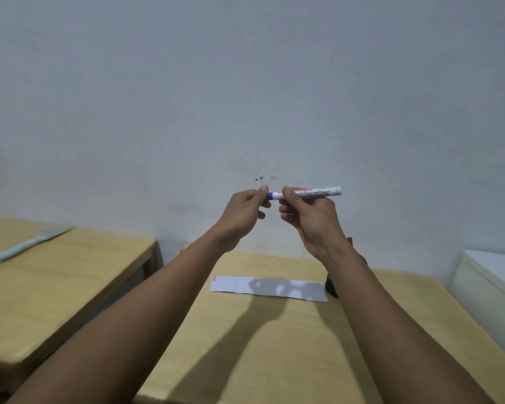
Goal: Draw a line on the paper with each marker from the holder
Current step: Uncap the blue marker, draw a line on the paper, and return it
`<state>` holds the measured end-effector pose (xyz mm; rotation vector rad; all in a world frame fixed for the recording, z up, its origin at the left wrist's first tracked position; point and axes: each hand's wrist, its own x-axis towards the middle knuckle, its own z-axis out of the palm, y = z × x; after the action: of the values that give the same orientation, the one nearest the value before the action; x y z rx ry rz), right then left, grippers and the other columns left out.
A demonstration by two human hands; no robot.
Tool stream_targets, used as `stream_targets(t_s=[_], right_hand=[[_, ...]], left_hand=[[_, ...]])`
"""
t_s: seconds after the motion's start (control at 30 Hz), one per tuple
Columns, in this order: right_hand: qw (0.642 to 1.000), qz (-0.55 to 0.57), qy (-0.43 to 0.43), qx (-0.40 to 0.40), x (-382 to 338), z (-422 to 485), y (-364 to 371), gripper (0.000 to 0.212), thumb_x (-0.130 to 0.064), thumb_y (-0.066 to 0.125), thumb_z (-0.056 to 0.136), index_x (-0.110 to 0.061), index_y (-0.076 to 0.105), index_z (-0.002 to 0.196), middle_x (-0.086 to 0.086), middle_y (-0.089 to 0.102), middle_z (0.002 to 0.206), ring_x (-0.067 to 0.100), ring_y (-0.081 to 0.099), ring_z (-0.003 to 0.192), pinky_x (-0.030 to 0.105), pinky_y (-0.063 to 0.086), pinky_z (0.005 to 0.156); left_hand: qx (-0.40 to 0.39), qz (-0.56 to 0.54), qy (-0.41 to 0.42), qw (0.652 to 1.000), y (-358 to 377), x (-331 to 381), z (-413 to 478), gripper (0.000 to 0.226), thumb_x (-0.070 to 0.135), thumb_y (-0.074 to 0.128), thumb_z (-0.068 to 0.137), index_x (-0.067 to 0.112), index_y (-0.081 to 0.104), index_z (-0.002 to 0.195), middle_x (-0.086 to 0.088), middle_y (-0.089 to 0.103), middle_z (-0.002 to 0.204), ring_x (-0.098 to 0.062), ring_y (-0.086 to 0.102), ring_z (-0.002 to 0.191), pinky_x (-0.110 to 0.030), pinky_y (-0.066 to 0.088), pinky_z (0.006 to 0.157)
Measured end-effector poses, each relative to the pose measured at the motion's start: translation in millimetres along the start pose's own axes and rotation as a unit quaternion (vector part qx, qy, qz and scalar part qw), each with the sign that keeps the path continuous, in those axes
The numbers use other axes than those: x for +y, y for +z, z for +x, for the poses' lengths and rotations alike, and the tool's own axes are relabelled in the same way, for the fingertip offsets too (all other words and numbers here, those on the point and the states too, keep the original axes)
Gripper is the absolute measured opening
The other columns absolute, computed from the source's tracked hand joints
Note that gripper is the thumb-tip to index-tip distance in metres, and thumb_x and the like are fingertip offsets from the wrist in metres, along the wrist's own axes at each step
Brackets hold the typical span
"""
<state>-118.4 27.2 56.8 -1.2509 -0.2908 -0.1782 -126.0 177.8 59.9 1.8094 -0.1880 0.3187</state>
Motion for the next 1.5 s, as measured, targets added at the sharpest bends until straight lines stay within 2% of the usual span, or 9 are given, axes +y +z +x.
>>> stream_targets(t_s=[0.17, 0.43, 0.6, 0.67, 0.93, 1.13, 1.27, 1.37, 1.5], right_hand=[[0.997, -0.042, -0.030, -0.056, 18.4, -3.1, 26.5, 0.005, -0.004, 0.074, 0.089, -0.009, 0.075, 0.091, 0.010, 0.071, 0.080, 0.021, 0.066, 0.075, 0.030, 0.060, 0.077], [0.996, -0.066, -0.031, -0.054, 72.7, 10.0, 40.0, 0.014, -0.004, 0.080, 0.085, -0.011, 0.075, 0.096, 0.010, 0.075, 0.085, 0.020, 0.072, 0.079, 0.034, 0.063, 0.079], [0.995, -0.076, 0.033, -0.049, 128.9, 16.7, 32.9, 0.013, -0.005, 0.077, 0.087, -0.004, 0.072, 0.099, 0.009, 0.073, 0.078, 0.021, 0.071, 0.071, 0.034, 0.062, 0.074], [0.992, -0.099, 0.050, -0.058, 150.9, 20.6, 29.9, 0.013, -0.008, 0.075, 0.090, 0.000, 0.071, 0.099, 0.010, 0.073, 0.078, 0.022, 0.069, 0.068, 0.038, 0.062, 0.075], [0.980, -0.144, 0.103, -0.090, 209.5, 38.6, 32.3, 0.010, -0.012, 0.072, 0.093, -0.003, 0.070, 0.090, 0.007, 0.072, 0.075, 0.019, 0.062, 0.061, 0.033, 0.056, 0.064], [0.976, -0.170, 0.109, -0.084, 231.7, 46.1, 31.8, 0.015, -0.016, 0.073, 0.092, -0.003, 0.068, 0.092, 0.019, 0.076, 0.086, 0.017, 0.061, 0.057, 0.032, 0.054, 0.059], [0.975, -0.178, 0.105, -0.082, 241.9, 44.0, 33.9, 0.019, -0.023, 0.072, 0.094, -0.005, 0.067, 0.091, 0.002, 0.072, 0.070, 0.017, 0.059, 0.055, 0.032, 0.051, 0.058], [0.975, -0.179, 0.101, -0.082, 244.6, 42.1, 33.6, 0.023, -0.024, 0.071, 0.095, -0.001, 0.065, 0.093, 0.005, 0.070, 0.069, 0.017, 0.058, 0.056, 0.033, 0.050, 0.058], [0.967, -0.223, 0.085, -0.089, 244.8, 37.4, 33.2, 0.017, -0.025, 0.069, 0.095, -0.010, 0.065, 0.088, -0.010, 0.070, 0.062, 0.012, 0.059, 0.054, 0.028, 0.049, 0.059]], left_hand=[[0.052, 0.031, -0.031, 0.998, -30.3, -18.2, 1.4, 0.034, 0.031, 0.034, 0.104, 0.009, 0.049, 0.084, -0.010, 0.044, 0.084, -0.023, 0.037, 0.081, -0.032, 0.027, 0.063], [0.018, 0.070, -0.081, 0.994, -81.5, -85.7, 15.0, 0.044, 0.047, 0.044, 0.101, 0.008, 0.066, 0.098, 0.000, 0.062, 0.097, -0.019, 0.058, 0.082, -0.026, 0.041, 0.070], [0.057, 0.227, -0.108, 0.966, -102.3, -149.5, 24.7, 0.022, 0.037, 0.076, 0.081, 0.017, 0.069, 0.079, 0.007, 0.069, 0.074, -0.012, 0.061, 0.068, -0.031, 0.048, 0.070], [0.049, 0.292, -0.118, 0.948, -104.9, -176.9, 29.9, 0.018, 0.036, 0.078, 0.076, 0.021, 0.069, 0.073, 0.014, 0.068, 0.067, -0.010, 0.062, 0.070, -0.039, 0.050, 0.084], [0.004, 0.420, -0.082, 0.904, -86.4, -236.0, 44.9, 0.025, 0.048, 0.060, 0.091, 0.035, 0.073, 0.107, 0.014, 0.072, 0.098, -0.013, 0.061, 0.097, -0.044, 0.023, 0.096], [-0.011, 0.436, -0.080, 0.896, -83.7, -247.3, 51.2, 0.039, 0.049, 0.060, 0.089, 0.038, 0.060, 0.127, 0.016, 0.071, 0.108, -0.012, 0.059, 0.109, -0.048, 0.022, 0.100], [0.093, 0.366, -0.035, 0.925, -78.1, -241.2, 21.4, 0.028, 0.038, 0.061, 0.080, 0.035, 0.055, 0.107, 0.013, 0.056, 0.106, -0.010, 0.054, 0.101, -0.037, 0.020, 0.093], [0.049, 0.395, 0.007, 0.918, -73.6, -238.2, -4.7, 0.020, 0.050, 0.065, 0.078, 0.037, 0.061, 0.093, 0.015, 0.053, 0.103, -0.008, 0.047, 0.100, -0.036, 0.016, 0.091], [0.002, 0.424, -0.005, 0.906, -73.4, -237.8, -8.7, 0.027, 0.057, 0.064, 0.083, 0.044, 0.070, 0.106, 0.014, 0.057, 0.112, -0.011, 0.047, 0.109, -0.037, 0.016, 0.090]])
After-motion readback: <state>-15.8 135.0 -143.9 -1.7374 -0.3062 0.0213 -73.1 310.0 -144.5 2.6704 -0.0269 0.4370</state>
